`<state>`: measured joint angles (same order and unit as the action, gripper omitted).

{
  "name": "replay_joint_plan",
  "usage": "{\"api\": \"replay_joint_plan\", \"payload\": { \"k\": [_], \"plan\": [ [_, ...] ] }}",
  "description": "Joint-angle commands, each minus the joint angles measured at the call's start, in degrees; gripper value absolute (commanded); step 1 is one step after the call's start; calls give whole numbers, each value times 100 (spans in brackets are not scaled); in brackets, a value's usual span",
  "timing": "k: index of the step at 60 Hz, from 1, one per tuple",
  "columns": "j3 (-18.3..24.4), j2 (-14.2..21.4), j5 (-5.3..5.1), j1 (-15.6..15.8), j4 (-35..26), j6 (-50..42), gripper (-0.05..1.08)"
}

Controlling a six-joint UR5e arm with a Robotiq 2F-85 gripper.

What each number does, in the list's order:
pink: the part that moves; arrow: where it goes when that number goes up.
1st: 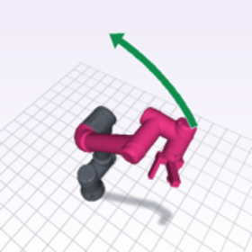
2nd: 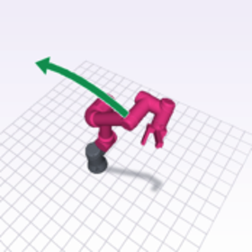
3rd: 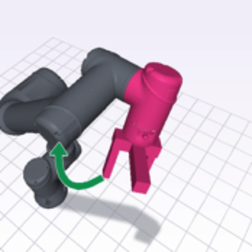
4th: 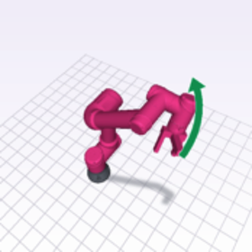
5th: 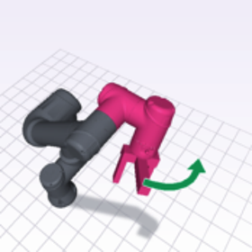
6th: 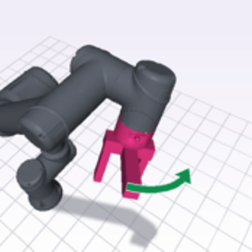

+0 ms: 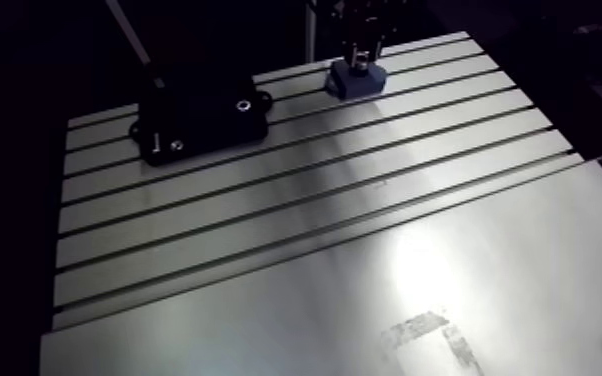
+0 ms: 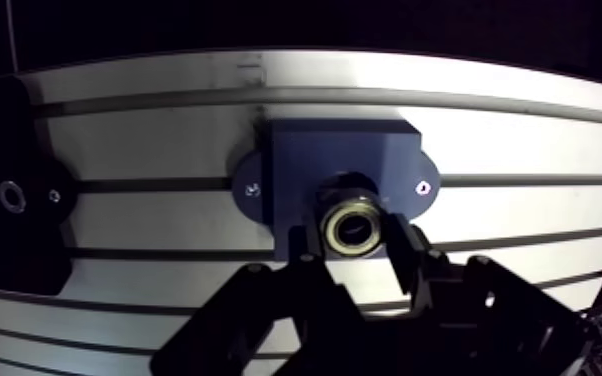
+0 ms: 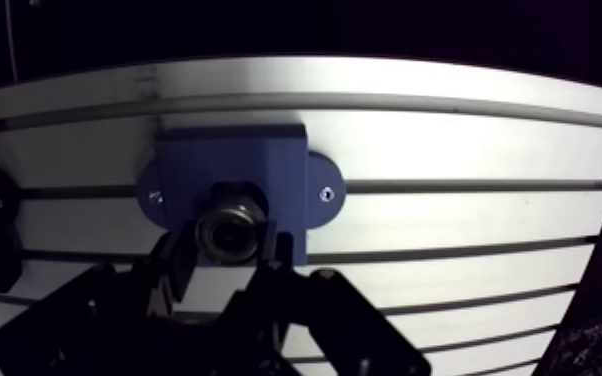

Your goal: Pick up the bearing and press it into the housing until flush.

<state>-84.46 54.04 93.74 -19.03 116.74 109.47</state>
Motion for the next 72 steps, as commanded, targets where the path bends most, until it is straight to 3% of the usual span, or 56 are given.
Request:
{"api": "replay_joint_plan", "payload": {
  "k": [1,72],
  "plan": [
    [-22,-4,0,4,35,-2,73],
    [-5,-145,0,4,82,8,73]
  ]
}}
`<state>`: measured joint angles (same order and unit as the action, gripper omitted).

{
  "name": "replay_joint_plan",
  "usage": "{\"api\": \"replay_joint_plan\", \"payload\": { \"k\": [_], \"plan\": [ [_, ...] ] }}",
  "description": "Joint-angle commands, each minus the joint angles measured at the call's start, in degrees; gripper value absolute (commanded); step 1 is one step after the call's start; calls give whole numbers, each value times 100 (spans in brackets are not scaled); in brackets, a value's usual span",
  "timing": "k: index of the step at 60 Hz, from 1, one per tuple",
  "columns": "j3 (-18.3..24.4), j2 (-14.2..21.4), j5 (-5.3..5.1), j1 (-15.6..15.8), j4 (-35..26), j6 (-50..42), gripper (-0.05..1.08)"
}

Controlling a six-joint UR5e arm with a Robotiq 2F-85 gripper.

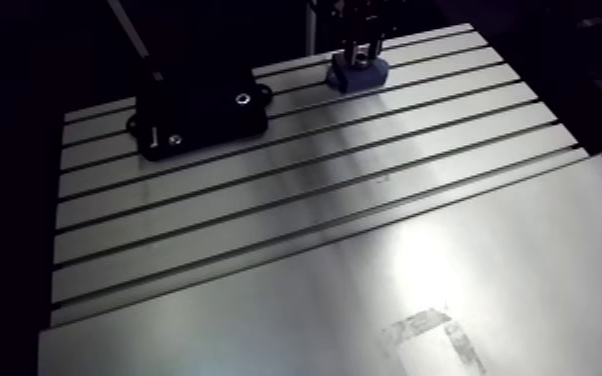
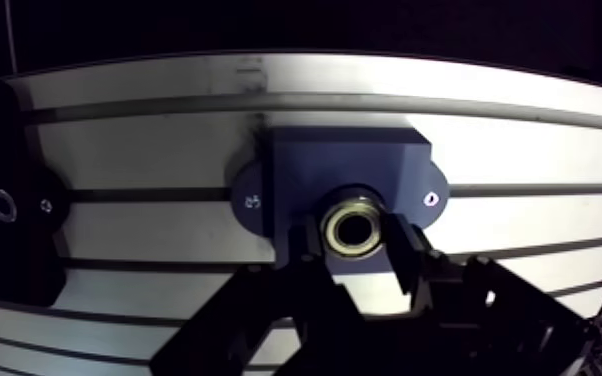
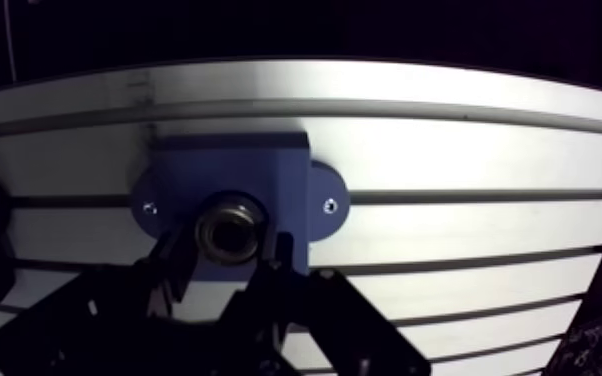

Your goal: Pick up the bearing and press it into the housing until flush.

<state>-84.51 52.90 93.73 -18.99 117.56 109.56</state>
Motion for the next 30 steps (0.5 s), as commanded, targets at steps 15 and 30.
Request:
{"api": "replay_joint_plan", "payload": {
  "k": [15,30],
  "plan": [
    [1,-31,0,-9,0,0,73],
    [1,-31,0,-9,0,0,73]
  ]
}}
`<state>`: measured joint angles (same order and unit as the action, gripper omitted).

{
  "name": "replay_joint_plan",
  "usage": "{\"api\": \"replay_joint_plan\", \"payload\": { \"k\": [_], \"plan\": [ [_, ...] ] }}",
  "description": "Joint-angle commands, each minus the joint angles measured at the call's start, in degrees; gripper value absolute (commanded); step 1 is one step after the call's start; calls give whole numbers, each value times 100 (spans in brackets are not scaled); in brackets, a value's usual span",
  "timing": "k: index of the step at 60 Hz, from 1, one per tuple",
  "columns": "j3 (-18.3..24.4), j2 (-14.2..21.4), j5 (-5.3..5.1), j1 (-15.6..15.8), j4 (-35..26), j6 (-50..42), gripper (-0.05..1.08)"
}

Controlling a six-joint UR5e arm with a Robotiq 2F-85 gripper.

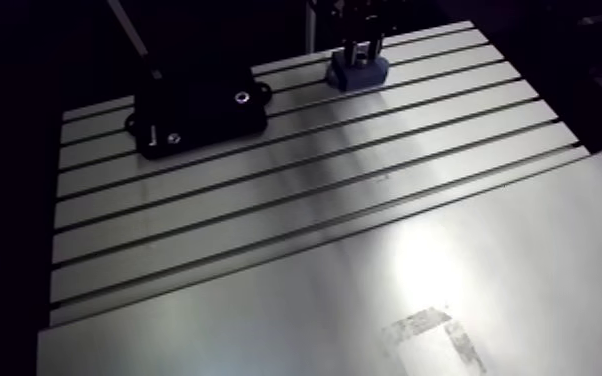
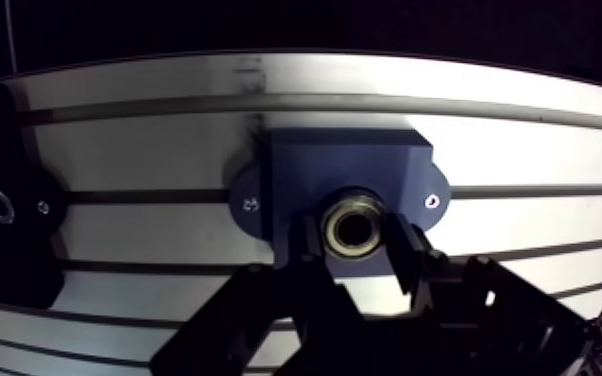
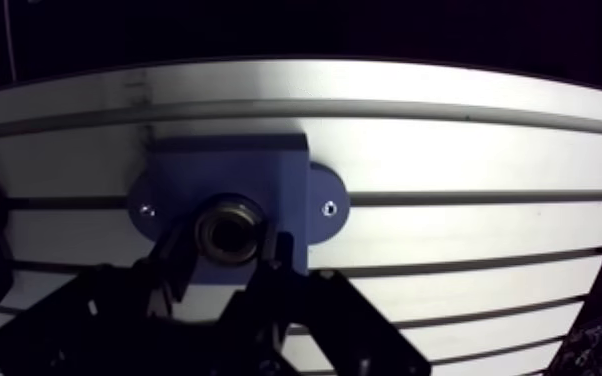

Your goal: Pick up the bearing and press it into the housing until flush.

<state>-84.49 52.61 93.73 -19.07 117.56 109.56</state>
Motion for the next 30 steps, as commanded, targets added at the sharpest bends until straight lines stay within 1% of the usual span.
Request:
{"api": "replay_joint_plan", "payload": {
  "k": [1,30],
  "plan": [
    [-9,-2,0,-1,0,-8,73],
    [7,-2,0,8,8,-27,73]
  ]
}}
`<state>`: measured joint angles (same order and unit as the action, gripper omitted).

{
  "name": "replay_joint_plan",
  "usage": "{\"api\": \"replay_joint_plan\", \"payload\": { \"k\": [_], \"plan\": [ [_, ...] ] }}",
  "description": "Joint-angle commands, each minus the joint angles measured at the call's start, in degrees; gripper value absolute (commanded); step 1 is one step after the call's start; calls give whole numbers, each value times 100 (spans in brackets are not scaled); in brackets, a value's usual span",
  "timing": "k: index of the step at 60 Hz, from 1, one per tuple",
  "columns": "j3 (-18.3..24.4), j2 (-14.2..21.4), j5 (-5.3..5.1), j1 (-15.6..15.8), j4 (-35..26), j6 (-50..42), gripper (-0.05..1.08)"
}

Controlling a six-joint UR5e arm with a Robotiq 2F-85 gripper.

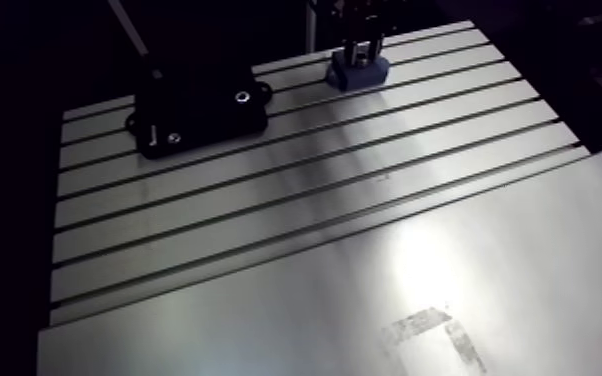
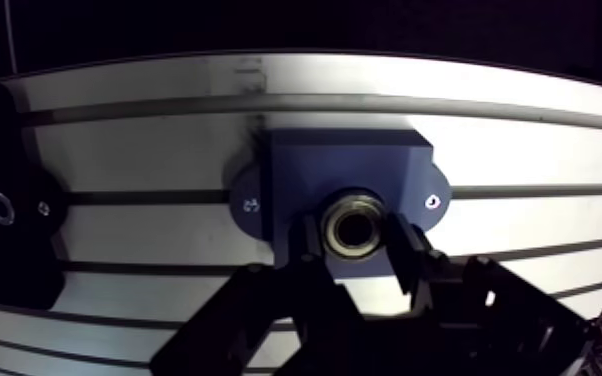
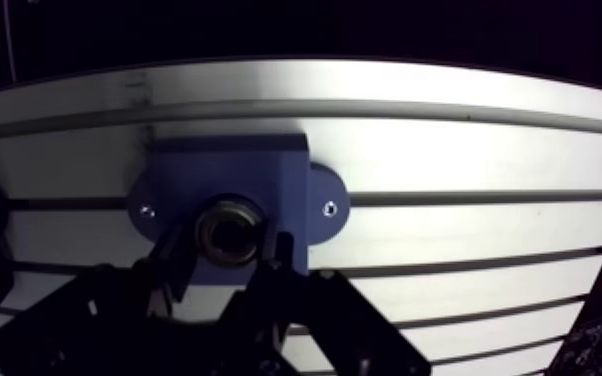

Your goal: Pick up the bearing and press it into the housing until flush.

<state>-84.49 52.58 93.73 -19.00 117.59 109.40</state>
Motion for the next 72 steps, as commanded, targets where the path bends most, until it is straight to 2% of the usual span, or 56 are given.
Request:
{"api": "replay_joint_plan", "payload": {
  "k": [1,18,26,27,28,29,30,31,45,57,68,70,71,72],
  "plan": [
    [7,1,0,1,5,-11,73],
    [7,1,0,1,5,-18,71],
    [-10,1,0,8,-2,-3,61],
    [-18,1,0,9,-3,5,49],
    [-18,1,0,9,-3,5,49],
    [-27,1,-7,9,-3,7,24],
    [-27,1,-7,9,-3,7,24],
    [-43,1,-8,9,-3,14,2],
    [-57,127,-8,9,-3,-2,0],
    [14,429,-42,-33,-28,-2,0],
    [285,673,-17,-43,-412,-19,0],
    [325,677,-17,-51,-550,-4,3],
    [354,678,-25,-67,-676,-2,20],
    [354,678,-25,-67,-676,-2,20]
  ]
}}
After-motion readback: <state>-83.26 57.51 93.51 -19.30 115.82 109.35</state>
